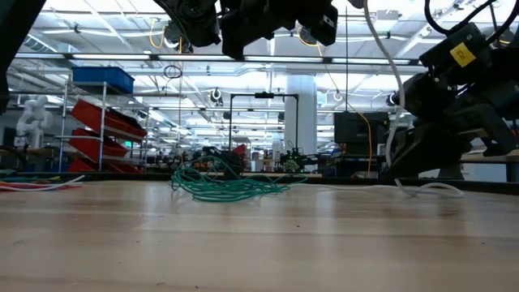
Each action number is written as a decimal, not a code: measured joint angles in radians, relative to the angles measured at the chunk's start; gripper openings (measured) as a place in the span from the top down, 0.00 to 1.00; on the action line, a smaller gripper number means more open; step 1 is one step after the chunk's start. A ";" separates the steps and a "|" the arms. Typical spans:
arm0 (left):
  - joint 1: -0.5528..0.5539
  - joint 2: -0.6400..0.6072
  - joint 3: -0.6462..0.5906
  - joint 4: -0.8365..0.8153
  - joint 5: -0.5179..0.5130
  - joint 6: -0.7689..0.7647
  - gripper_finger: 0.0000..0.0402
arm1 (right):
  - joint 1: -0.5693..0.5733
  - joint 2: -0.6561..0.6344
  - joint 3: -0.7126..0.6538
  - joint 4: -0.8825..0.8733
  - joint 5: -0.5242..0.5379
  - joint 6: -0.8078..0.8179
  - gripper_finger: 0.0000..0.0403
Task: Coil cords
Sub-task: Coil the white wire onto the spool
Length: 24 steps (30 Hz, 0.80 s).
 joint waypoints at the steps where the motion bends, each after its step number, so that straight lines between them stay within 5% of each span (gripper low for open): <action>1: 0.002 0.000 0.000 0.000 0.000 0.003 0.77 | 0.000 -0.002 0.000 -0.003 0.000 0.000 0.95; 15: 0.012 -0.002 0.000 -0.338 -0.212 0.214 0.77 | -0.031 -0.193 0.000 -0.143 0.037 0.072 0.99; 24: 0.011 -0.002 0.000 -0.537 -0.566 0.316 0.77 | -0.041 -0.403 0.002 -0.154 0.003 0.065 1.00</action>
